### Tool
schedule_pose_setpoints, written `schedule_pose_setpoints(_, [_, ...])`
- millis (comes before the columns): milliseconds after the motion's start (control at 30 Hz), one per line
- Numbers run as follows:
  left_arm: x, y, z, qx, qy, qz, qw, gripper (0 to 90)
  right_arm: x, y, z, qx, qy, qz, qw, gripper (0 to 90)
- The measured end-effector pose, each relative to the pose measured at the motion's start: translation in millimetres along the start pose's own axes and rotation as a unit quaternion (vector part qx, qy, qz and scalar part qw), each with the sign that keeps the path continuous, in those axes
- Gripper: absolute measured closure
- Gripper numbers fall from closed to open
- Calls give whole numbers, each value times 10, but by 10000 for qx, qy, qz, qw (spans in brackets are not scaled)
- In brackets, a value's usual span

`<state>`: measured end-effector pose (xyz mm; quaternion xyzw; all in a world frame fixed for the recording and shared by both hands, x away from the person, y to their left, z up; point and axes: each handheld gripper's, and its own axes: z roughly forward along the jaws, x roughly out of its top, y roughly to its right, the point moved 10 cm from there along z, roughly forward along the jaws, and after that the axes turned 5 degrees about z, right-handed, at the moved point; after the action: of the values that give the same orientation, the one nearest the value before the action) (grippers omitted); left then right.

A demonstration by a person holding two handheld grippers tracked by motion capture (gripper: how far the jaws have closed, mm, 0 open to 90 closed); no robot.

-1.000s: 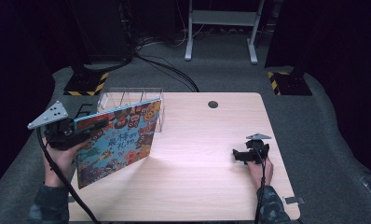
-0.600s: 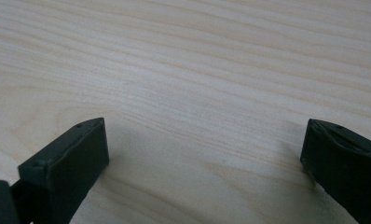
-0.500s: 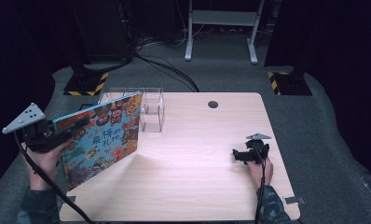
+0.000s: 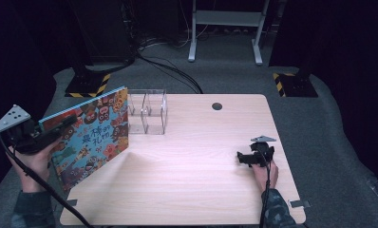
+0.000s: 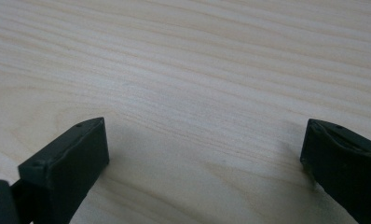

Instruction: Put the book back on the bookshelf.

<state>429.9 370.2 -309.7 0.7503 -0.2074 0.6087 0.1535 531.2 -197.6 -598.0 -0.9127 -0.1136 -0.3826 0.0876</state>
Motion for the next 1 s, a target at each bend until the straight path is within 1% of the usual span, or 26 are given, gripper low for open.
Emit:
schedule_pose_setpoints(167, [0, -99, -19, 181, 69, -84, 9998, 808, -1, -1, 0, -1, -3, 7, 10000, 2])
schedule_pose_setpoints(300, [-3, -148, -11, 350, 68, -64, 9993, 808, -1, -1, 0, -4, -5, 15, 10000, 3])
schedule_pose_setpoints(433, [0, -188, 6, 475, 82, -79, 9988, 808, -1, -1, 0, -4, -5, 16, 10000, 3])
schedule_pose_setpoints(533, [-5, -222, 35, 614, 60, -109, 9980, 808, 0, 0, 2, -19, -1, 25, 10000, 3])
schedule_pose_setpoints(600, [-8, -234, 64, 686, 55, -81, 9976, 808, -1, -1, -1, -5, -6, 14, 10000, 3])
schedule_pose_setpoints(700, [-16, -269, 102, 787, 97, -96, 9968, 808, -1, -1, 0, -7, -4, 15, 10000, 3])
schedule_pose_setpoints(800, [-21, -308, 140, 870, 160, -154, 9960, 808, -1, -1, -1, -11, -5, 15, 10000, 3])
schedule_pose_setpoints(1000, [-29, -352, 236, 1079, 217, -126, 9938, 807, -2, 0, -1, -16, -3, 10, 10000, 4])
